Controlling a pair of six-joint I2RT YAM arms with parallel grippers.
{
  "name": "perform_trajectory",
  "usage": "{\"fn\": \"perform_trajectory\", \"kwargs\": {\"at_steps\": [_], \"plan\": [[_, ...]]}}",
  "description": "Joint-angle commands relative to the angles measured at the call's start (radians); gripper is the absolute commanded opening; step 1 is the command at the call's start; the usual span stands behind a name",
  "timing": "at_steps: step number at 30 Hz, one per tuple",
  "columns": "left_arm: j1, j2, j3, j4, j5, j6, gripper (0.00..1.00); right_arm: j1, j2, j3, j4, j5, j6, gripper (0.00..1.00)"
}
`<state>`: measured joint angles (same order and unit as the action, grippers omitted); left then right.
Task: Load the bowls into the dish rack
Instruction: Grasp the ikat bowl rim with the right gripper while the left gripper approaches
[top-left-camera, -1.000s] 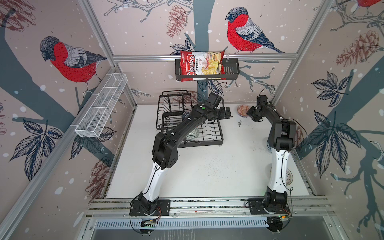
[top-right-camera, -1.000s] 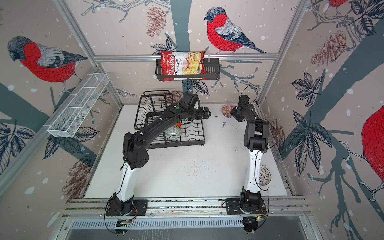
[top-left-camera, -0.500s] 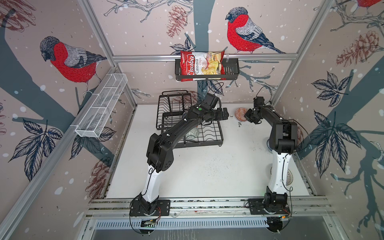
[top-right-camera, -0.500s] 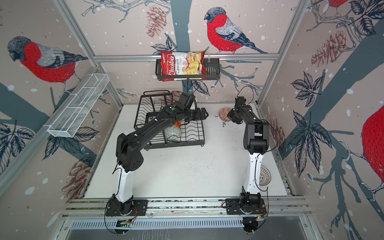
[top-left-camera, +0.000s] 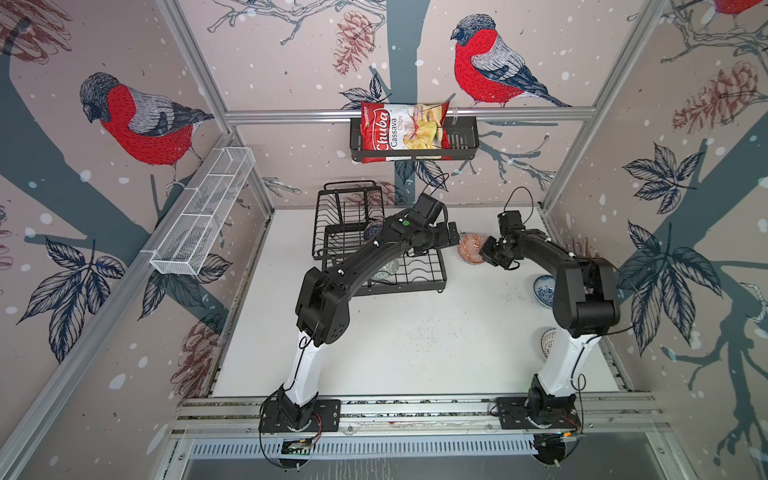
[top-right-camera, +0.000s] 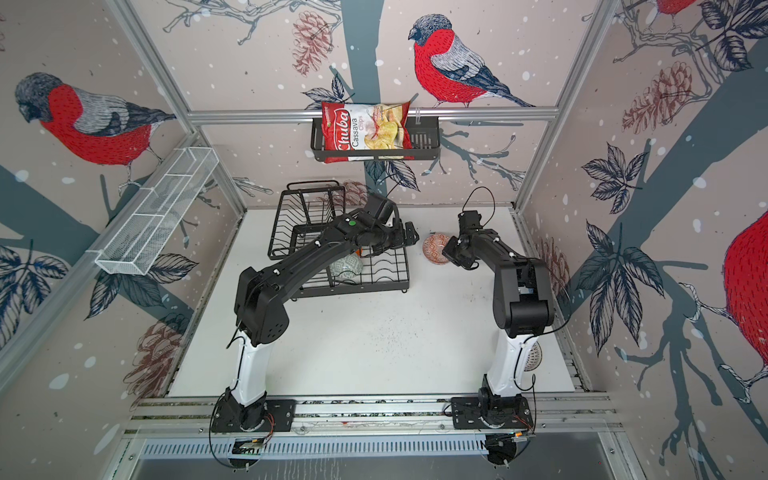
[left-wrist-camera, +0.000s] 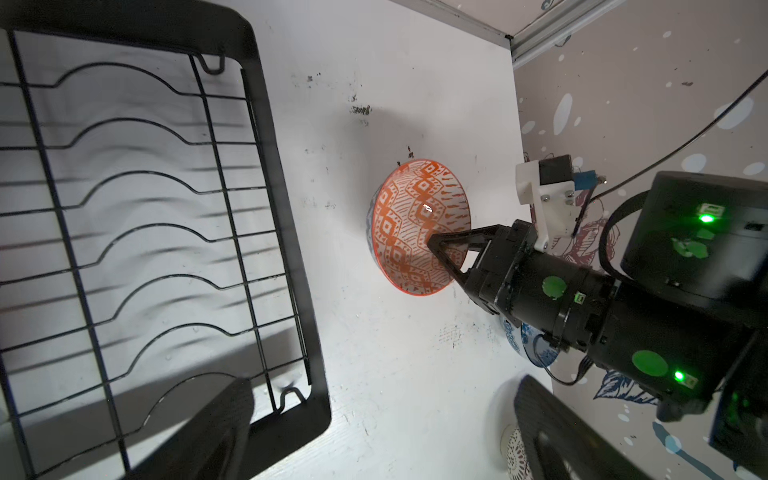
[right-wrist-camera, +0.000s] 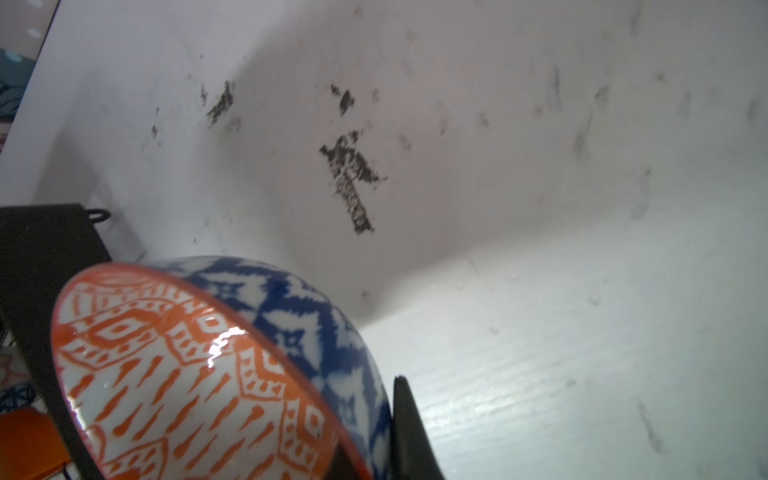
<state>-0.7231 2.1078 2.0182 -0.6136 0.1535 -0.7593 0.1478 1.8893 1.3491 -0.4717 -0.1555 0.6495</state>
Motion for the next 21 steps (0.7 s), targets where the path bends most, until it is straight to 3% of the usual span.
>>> {"fn": "perform_trajectory", "kwargs": {"at_steps": [1, 9, 21], "plan": [[0.001, 0.019, 0.004, -0.025, -0.006, -0.016, 0.98, 0.034, -0.056, -0.022, 0.045, -0.011, 0.0, 0.02], [0.001, 0.046, -0.001, -0.004, -0.027, -0.003, 0.96, 0.113, -0.095, 0.015, -0.029, 0.002, -0.006, 0.03], [0.008, 0.087, -0.029, 0.051, 0.029, -0.023, 0.63, 0.168, -0.119, 0.088, -0.066, 0.016, -0.002, 0.03]]}}
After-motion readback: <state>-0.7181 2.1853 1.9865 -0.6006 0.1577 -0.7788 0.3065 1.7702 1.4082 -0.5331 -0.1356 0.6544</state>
